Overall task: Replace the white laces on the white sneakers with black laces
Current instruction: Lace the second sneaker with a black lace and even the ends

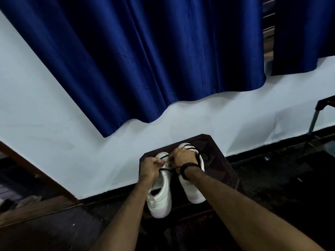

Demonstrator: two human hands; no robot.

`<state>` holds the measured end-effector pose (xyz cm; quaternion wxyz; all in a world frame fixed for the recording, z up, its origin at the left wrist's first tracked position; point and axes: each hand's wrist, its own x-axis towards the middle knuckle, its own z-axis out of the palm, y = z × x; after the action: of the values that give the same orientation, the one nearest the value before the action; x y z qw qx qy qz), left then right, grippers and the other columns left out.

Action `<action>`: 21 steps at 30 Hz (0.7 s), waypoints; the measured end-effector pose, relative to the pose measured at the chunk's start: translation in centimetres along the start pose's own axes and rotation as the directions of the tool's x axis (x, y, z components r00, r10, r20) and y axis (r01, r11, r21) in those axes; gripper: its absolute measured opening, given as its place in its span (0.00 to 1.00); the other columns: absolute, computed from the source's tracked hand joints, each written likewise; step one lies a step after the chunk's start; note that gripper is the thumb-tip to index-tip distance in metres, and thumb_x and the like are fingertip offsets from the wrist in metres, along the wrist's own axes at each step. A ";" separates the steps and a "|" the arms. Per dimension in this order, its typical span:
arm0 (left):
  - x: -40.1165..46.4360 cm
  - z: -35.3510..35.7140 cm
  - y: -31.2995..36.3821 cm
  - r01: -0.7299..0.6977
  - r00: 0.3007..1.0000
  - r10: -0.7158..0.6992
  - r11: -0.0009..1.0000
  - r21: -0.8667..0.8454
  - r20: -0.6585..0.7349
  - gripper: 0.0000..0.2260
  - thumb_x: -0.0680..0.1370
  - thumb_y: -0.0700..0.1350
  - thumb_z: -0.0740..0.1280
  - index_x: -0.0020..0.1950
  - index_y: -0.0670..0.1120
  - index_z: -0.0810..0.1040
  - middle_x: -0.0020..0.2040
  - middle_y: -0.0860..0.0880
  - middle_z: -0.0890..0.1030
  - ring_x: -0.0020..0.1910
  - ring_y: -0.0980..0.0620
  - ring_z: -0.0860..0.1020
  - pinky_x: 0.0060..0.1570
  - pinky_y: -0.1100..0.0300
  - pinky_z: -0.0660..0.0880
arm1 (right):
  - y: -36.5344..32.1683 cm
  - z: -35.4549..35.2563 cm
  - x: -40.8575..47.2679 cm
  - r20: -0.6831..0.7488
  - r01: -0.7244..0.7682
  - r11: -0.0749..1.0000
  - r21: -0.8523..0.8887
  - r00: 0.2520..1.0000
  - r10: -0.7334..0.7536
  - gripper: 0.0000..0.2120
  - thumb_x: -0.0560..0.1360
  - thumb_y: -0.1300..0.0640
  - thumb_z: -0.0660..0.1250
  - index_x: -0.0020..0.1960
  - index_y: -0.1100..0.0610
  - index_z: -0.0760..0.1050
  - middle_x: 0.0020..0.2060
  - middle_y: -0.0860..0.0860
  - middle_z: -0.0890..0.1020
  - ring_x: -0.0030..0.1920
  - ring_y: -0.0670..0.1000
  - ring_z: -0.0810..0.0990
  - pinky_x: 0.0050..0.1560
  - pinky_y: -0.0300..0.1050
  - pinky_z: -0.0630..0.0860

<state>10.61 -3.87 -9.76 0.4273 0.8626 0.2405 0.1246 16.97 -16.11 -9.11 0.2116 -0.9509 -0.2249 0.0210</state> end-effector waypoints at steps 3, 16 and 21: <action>1.0 0.7 -1.2 -0.059 0.998 0.058 0.998 0.007 0.032 0.21 0.69 0.22 0.63 0.33 0.47 0.80 0.33 0.51 0.81 0.39 0.50 0.80 0.48 0.55 0.76 | 0.2 -0.1 -0.2 0.018 0.014 1.000 0.008 1.000 -0.014 0.14 0.76 0.49 0.63 0.59 0.51 0.78 0.56 0.55 0.80 0.57 0.57 0.80 0.53 0.49 0.75; -1.7 -1.8 0.9 -0.288 0.958 0.246 0.809 0.513 0.150 0.05 0.70 0.38 0.60 0.39 0.48 0.70 0.43 0.52 0.78 0.45 0.48 0.77 0.43 0.52 0.73 | 0.3 -0.9 -1.3 -0.077 0.102 0.994 0.029 0.992 -0.100 0.12 0.77 0.54 0.60 0.57 0.49 0.79 0.55 0.56 0.77 0.58 0.55 0.76 0.51 0.46 0.74; -2.4 -1.2 0.9 -0.348 0.933 0.321 0.695 0.629 0.162 0.11 0.74 0.38 0.61 0.52 0.49 0.78 0.56 0.49 0.80 0.55 0.44 0.78 0.49 0.52 0.75 | -0.2 -1.2 -1.6 -0.038 0.120 0.991 0.067 0.992 -0.118 0.10 0.77 0.53 0.60 0.53 0.47 0.79 0.54 0.56 0.77 0.52 0.58 0.79 0.48 0.45 0.73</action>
<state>8.37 -4.74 -8.39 0.0773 0.9878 0.0991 0.0923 15.56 -17.13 -8.03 0.2492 -0.9281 -0.2767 0.0002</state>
